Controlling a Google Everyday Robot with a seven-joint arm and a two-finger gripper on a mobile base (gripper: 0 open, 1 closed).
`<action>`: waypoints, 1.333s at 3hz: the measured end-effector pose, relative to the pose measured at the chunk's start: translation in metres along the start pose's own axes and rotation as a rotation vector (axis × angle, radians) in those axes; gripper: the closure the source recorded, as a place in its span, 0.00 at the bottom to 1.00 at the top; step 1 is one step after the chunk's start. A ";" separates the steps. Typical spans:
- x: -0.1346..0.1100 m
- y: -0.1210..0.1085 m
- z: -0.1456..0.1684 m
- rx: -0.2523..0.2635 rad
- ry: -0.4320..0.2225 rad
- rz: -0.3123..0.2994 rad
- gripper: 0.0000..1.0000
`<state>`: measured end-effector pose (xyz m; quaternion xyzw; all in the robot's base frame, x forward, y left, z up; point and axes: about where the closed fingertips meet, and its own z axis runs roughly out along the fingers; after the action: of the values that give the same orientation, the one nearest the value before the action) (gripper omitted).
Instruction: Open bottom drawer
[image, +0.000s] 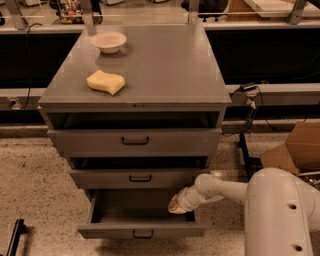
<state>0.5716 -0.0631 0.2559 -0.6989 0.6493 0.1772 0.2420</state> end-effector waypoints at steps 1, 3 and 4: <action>0.029 -0.012 0.018 0.041 0.043 0.066 0.97; 0.055 -0.023 0.035 0.151 0.098 0.150 1.00; 0.055 -0.022 0.036 0.148 0.098 0.149 1.00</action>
Offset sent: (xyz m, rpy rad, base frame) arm 0.0216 -0.0403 -0.0967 -0.1361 -0.0404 -0.3480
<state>0.6011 -0.0873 0.1981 -0.6365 0.7219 0.1120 0.2472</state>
